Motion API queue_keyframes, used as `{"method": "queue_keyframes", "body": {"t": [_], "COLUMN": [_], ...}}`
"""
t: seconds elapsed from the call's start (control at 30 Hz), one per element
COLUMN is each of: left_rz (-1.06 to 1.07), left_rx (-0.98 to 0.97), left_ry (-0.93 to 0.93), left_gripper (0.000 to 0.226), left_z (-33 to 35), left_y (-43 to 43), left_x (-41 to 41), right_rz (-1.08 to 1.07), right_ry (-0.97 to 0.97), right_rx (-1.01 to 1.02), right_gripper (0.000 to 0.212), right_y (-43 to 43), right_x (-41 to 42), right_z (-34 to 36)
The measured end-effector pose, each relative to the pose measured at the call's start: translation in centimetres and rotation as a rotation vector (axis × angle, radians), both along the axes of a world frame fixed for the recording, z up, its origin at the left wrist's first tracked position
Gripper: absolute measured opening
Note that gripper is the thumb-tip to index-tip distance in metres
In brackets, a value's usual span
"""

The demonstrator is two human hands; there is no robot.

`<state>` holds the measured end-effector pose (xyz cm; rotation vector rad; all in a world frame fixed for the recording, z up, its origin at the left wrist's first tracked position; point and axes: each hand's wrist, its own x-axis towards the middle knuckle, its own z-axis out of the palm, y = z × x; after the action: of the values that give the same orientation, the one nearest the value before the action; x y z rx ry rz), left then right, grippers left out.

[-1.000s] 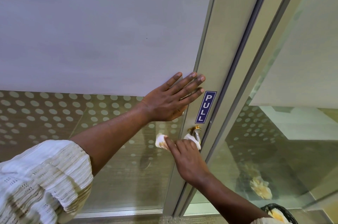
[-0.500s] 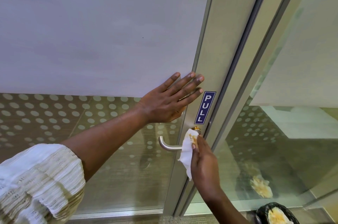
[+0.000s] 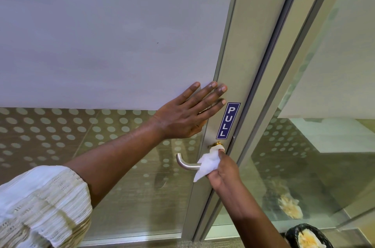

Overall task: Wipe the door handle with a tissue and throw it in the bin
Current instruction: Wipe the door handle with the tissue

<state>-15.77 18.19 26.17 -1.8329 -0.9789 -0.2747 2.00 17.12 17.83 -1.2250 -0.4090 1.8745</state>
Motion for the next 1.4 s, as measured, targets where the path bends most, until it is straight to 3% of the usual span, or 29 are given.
{"method": "queue_keyframes", "body": {"t": [0.07, 0.1, 0.17, 0.27, 0.4, 0.5, 0.67, 0.77, 0.93, 1.13, 1.4], "left_rz": [-0.005, -0.006, -0.013, -0.016, -0.012, -0.007, -0.005, -0.001, -0.005, -0.013, -0.017], "left_rx": [0.004, 0.009, 0.022, 0.039, 0.034, 0.026, 0.033, 0.030, 0.029, 0.044, 0.039], "left_ry": [-0.001, 0.000, -0.004, -0.015, -0.013, -0.004, 0.002, 0.001, -0.005, -0.019, -0.019], "left_gripper": [0.070, 0.070, 0.068, 0.067, 0.068, 0.068, 0.067, 0.066, 0.066, 0.067, 0.069], "left_z": [0.1, 0.1, 0.1, 0.1, 0.1, 0.1, 0.1, 0.1, 0.1, -0.1, 0.1], "left_y": [0.0, 0.0, 0.0, -0.1, -0.2, -0.2, -0.1, -0.1, -0.1, -0.1, -0.2], "left_x": [0.0, 0.0, 0.1, 0.2, 0.2, 0.1, 0.1, 0.2, 0.1, 0.2, 0.2], "right_rz": [-0.014, -0.011, -0.087, -0.205, -0.267, -0.294, -0.340, -0.361, -0.312, -0.111, 0.215], "right_ry": [0.219, 0.290, 0.359, 0.302, 0.185, 0.223, 0.207, 0.253, 0.287, 0.290, 0.263], "right_rx": [-0.078, -0.078, -0.041, -0.095, 0.028, 0.021, 0.024, 0.005, 0.037, 0.065, 0.132], "right_gripper": [0.075, 0.074, 0.028, 0.015, 0.041, 0.025, 0.049, 0.040, 0.037, 0.036, 0.039], "right_y": [-0.6, -0.9, -1.5, -2.2, -2.9, -3.0, -3.5, -4.7, -5.5, -7.3, -4.5], "right_x": [-0.6, -0.7, -0.7, -0.9, -2.4, -3.2, -3.6, -4.3, -5.0, -6.0, 0.4], "right_z": [0.5, 0.6, 0.5, 0.1, -1.2, -1.8, -3.0, -2.4, -2.4, -2.5, -1.9]}}
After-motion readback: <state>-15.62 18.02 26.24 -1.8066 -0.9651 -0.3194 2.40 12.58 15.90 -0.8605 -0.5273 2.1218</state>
